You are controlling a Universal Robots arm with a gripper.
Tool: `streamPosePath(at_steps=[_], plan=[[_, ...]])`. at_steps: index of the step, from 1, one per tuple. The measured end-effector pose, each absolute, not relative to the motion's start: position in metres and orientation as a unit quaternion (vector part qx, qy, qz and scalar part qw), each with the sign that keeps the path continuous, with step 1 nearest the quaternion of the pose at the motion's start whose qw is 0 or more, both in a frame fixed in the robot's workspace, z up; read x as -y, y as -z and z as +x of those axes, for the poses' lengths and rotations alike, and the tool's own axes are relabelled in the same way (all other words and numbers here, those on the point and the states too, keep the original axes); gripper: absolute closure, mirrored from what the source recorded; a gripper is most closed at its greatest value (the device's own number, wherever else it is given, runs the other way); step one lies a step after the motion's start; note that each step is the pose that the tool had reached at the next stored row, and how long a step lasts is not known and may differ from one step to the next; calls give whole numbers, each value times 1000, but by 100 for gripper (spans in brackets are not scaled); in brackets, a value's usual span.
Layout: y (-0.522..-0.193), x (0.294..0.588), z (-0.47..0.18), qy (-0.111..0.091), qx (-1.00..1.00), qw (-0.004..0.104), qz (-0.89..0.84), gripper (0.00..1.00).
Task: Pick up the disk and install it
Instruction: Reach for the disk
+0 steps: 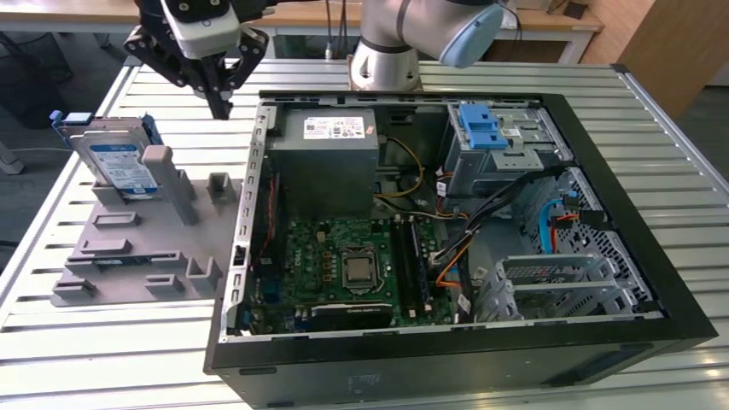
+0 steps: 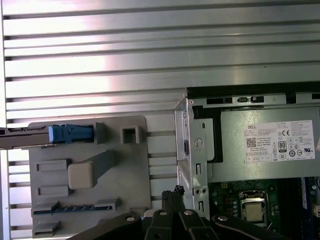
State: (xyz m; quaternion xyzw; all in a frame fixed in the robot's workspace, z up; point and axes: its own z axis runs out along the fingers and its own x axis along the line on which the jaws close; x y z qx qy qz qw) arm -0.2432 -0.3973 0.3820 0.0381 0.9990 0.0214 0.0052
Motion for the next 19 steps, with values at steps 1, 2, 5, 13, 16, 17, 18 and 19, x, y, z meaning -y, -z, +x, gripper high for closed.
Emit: streamPosePath(at_steps=[1, 2, 5, 13, 16, 17, 18, 19], plan=[[-382, 397, -244, -21, -999, 5, 38, 89], [-382, 397, -244, -21, -999, 5, 38, 89], [-382, 397, -246, -21, -999, 5, 38, 89], [-381, 397, -250, -21, -999, 5, 38, 89], [-381, 397, -251, -21, -999, 5, 38, 89], [-381, 397, -251, -21, -999, 5, 38, 89], [-381, 397, -252, -21, -999, 5, 38, 89], [-381, 397, -252, -21, -999, 5, 38, 89]])
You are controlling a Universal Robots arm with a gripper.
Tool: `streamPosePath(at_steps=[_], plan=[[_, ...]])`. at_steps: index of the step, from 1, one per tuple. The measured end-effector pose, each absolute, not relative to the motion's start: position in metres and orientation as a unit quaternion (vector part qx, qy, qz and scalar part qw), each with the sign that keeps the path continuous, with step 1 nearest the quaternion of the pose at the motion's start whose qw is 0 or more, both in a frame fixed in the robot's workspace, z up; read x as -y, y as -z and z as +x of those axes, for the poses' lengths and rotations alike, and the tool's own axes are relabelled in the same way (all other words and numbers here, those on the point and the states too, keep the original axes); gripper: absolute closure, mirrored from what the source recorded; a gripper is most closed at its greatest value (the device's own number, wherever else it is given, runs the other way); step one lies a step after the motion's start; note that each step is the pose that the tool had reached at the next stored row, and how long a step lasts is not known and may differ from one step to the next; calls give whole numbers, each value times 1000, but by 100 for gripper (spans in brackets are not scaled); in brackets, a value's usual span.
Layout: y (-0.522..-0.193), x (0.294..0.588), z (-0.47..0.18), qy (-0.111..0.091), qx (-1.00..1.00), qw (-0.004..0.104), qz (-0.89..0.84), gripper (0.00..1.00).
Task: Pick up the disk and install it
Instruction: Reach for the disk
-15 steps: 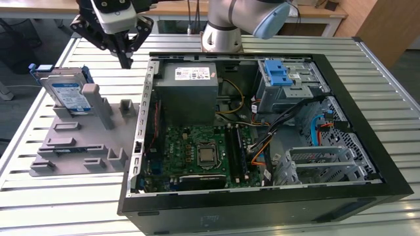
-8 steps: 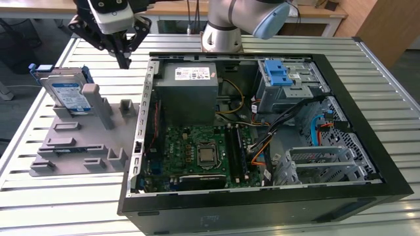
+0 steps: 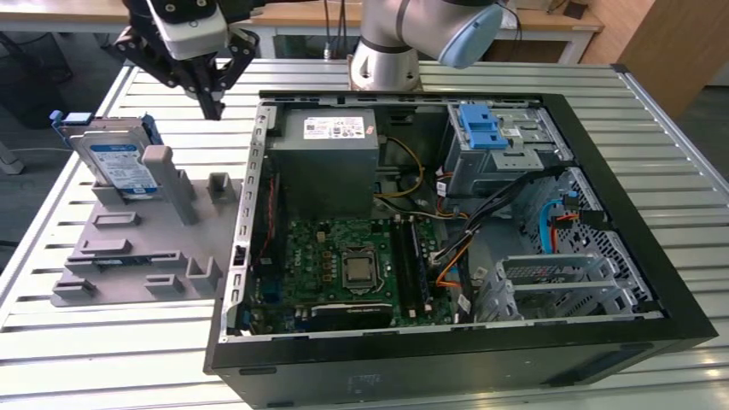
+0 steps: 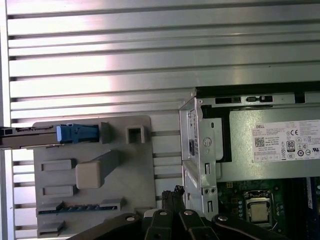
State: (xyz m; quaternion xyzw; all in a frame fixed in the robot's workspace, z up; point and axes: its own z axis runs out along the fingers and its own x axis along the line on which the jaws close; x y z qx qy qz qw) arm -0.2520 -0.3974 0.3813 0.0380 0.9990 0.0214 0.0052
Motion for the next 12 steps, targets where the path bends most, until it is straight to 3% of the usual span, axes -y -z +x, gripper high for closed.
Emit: streamPosePath(at_steps=[12], plan=[[-381, 397, -256, -21, -999, 5, 38, 89]])
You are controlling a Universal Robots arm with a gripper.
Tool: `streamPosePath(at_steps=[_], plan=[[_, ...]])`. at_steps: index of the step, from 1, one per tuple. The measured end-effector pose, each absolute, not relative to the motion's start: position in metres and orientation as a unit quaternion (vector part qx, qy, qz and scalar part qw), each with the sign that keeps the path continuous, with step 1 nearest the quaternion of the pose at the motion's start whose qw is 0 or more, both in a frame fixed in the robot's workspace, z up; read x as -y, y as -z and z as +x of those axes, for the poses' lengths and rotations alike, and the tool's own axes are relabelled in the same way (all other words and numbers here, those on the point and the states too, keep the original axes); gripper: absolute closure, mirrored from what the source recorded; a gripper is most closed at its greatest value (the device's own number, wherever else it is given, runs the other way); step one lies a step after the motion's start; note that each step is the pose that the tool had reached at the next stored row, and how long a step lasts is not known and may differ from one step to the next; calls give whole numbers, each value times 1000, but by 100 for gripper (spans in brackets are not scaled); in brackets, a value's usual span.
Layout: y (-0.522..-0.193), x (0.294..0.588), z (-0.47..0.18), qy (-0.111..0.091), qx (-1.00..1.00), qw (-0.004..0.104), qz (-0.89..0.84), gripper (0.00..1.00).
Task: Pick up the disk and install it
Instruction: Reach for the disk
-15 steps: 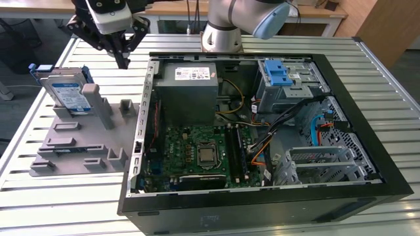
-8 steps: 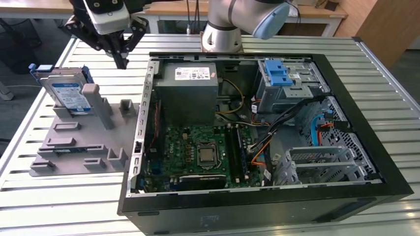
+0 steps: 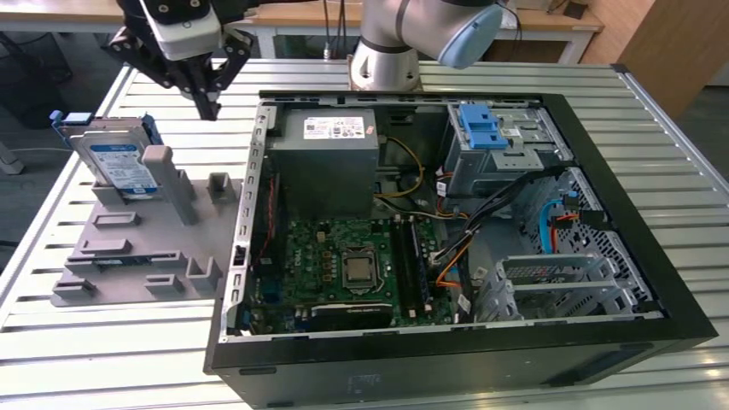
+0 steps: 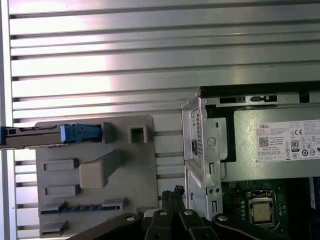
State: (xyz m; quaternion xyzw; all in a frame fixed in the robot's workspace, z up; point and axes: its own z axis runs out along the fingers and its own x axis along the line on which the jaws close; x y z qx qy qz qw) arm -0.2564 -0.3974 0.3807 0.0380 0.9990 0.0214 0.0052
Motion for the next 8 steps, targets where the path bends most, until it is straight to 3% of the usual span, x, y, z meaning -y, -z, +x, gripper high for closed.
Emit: streamPosePath(at_steps=[8], plan=[[-380, 397, -259, -21, -999, 5, 38, 89]])
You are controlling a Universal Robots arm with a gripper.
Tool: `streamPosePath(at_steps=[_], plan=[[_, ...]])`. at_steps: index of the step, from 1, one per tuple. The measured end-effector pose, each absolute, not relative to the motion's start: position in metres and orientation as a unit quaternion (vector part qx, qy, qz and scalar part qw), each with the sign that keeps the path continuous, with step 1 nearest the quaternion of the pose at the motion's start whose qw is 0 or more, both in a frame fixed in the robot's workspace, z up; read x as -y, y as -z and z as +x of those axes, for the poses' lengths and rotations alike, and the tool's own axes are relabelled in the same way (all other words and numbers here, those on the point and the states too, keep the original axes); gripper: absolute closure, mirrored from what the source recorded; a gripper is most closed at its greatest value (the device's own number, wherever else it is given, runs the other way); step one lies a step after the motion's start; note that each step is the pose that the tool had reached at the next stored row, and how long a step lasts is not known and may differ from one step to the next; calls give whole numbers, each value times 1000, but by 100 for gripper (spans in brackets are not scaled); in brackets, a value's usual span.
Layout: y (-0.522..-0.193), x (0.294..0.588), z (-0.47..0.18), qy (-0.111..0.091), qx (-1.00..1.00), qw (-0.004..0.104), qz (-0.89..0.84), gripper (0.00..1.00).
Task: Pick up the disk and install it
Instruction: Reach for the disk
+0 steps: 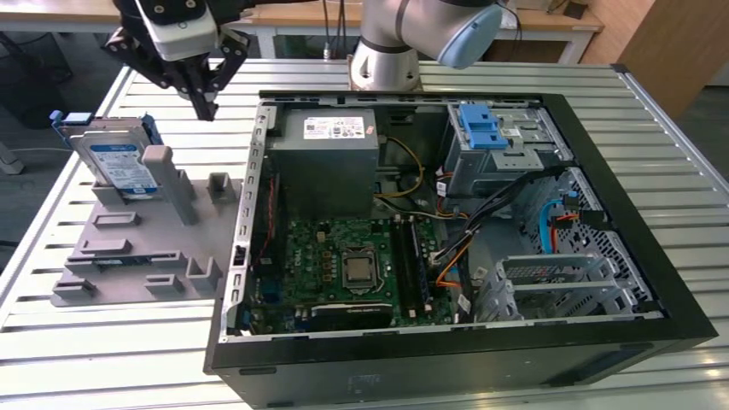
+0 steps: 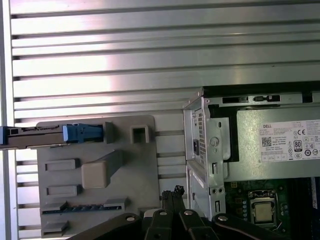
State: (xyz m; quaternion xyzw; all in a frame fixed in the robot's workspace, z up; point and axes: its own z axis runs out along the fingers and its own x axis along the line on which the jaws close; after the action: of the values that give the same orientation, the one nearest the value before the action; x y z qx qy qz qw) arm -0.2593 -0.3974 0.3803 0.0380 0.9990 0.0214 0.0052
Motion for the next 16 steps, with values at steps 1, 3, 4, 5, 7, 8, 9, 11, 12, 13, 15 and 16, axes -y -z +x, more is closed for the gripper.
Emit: streamPosePath(at_steps=[1, 3, 4, 5, 7, 8, 9, 11, 12, 13, 15, 16], plan=[[-380, 397, -260, -21, -999, 5, 38, 89], [-380, 397, -260, -21, -999, 5, 38, 89], [-380, 397, -261, -21, -999, 5, 38, 89], [-380, 397, -261, -21, -999, 5, 38, 89], [-380, 397, -262, -21, -999, 5, 38, 89], [-380, 397, -262, -21, -999, 5, 38, 89], [-380, 397, -262, -21, -999, 5, 38, 89], [-380, 397, -263, -21, -999, 5, 38, 89], [-380, 397, -263, -21, -999, 5, 38, 89], [-380, 397, -264, -21, -999, 5, 38, 89], [-380, 397, -264, -21, -999, 5, 38, 89], [-379, 397, -265, -21, -999, 5, 38, 89]])
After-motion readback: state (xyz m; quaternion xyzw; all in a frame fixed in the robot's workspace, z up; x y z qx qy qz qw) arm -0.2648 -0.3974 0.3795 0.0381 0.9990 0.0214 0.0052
